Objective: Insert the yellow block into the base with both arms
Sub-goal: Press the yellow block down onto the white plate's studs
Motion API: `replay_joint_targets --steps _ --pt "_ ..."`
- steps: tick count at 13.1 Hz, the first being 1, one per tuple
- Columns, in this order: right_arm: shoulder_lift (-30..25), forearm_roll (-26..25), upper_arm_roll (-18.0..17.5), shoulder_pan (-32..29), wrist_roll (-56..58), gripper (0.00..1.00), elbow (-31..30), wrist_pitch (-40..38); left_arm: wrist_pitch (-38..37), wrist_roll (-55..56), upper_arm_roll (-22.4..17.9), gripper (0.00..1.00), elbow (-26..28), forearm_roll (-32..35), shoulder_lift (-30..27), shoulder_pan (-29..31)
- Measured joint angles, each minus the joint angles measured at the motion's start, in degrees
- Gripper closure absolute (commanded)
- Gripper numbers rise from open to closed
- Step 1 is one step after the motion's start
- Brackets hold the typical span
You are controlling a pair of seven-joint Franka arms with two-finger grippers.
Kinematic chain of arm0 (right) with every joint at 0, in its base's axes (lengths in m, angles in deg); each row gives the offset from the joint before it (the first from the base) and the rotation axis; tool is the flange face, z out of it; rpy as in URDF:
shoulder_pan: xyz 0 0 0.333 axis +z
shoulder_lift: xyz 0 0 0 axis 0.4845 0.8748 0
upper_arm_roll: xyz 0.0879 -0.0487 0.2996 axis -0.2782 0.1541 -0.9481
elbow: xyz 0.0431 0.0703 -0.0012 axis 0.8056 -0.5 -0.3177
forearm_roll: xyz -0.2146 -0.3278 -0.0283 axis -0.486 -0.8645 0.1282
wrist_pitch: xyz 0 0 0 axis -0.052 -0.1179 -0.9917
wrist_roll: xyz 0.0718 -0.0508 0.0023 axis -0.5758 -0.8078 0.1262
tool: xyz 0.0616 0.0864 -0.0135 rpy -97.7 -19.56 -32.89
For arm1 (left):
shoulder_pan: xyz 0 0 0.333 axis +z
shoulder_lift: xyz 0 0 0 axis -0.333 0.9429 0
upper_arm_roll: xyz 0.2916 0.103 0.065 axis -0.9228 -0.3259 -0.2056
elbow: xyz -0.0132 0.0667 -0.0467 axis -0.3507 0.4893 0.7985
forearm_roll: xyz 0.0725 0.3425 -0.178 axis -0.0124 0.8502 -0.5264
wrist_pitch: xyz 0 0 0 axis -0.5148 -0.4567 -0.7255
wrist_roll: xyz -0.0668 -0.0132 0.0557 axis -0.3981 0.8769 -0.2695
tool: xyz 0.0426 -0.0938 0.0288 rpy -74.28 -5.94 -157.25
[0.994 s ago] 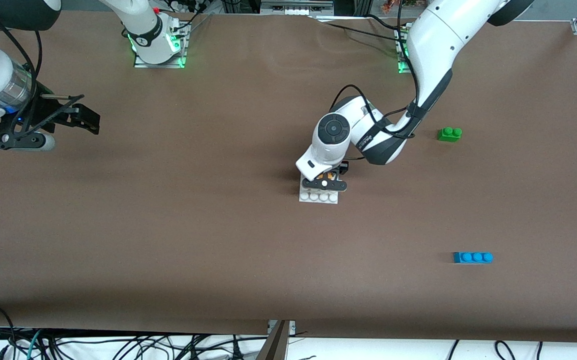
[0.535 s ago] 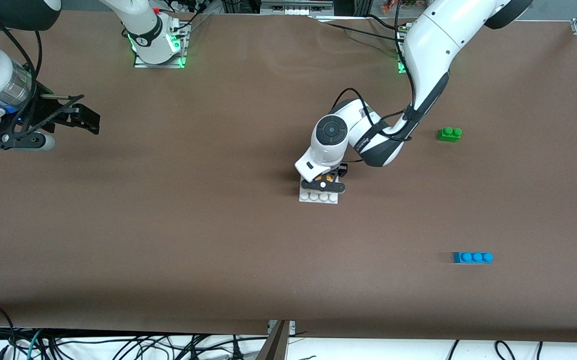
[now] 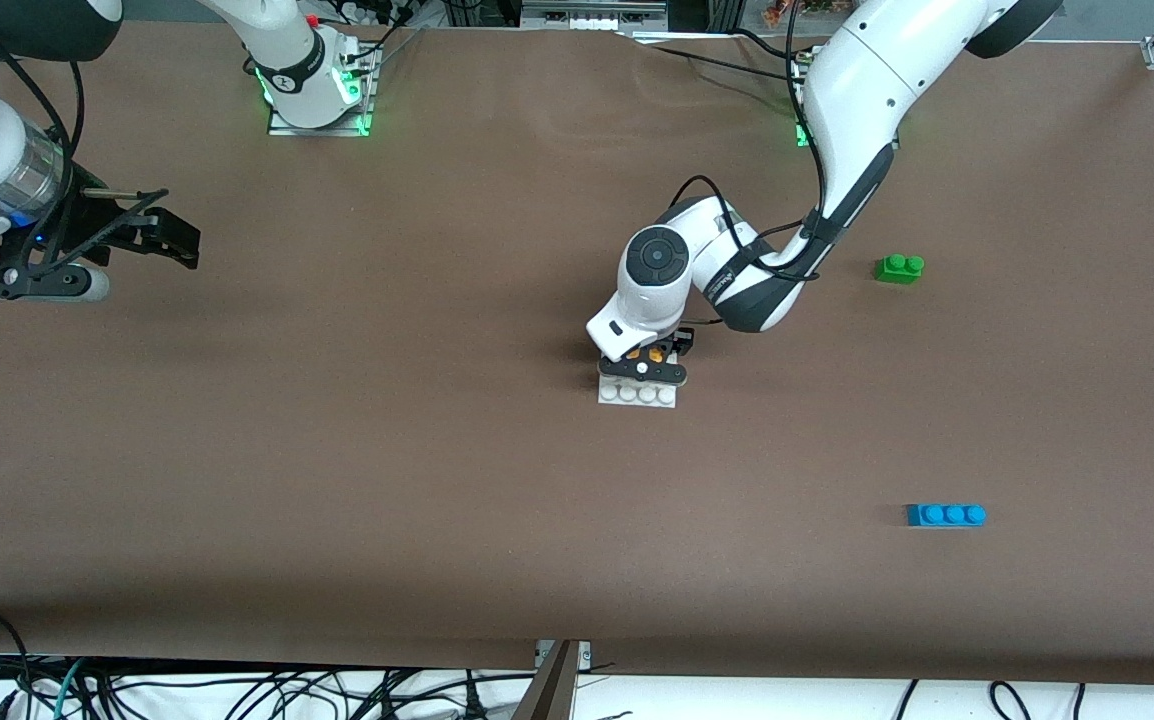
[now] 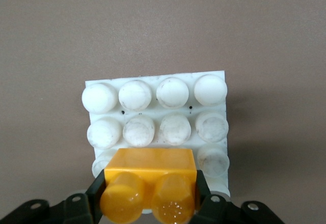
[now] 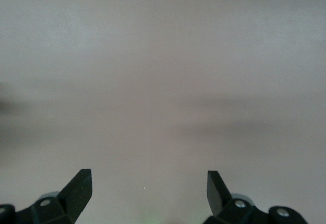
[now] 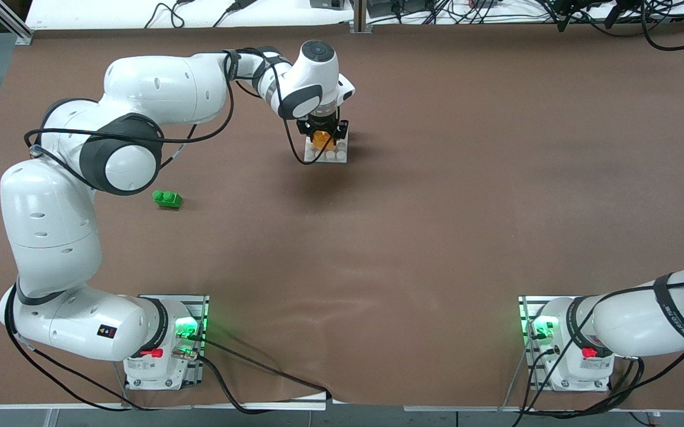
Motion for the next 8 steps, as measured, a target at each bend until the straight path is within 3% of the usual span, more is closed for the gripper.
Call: replay_joint_targets --steps 8 --pt "0.0 0.0 0.0 0.0 0.0 0.0 0.0 0.0 0.2 -0.1 -0.5 0.82 -0.1 0.1 1.4 -0.4"
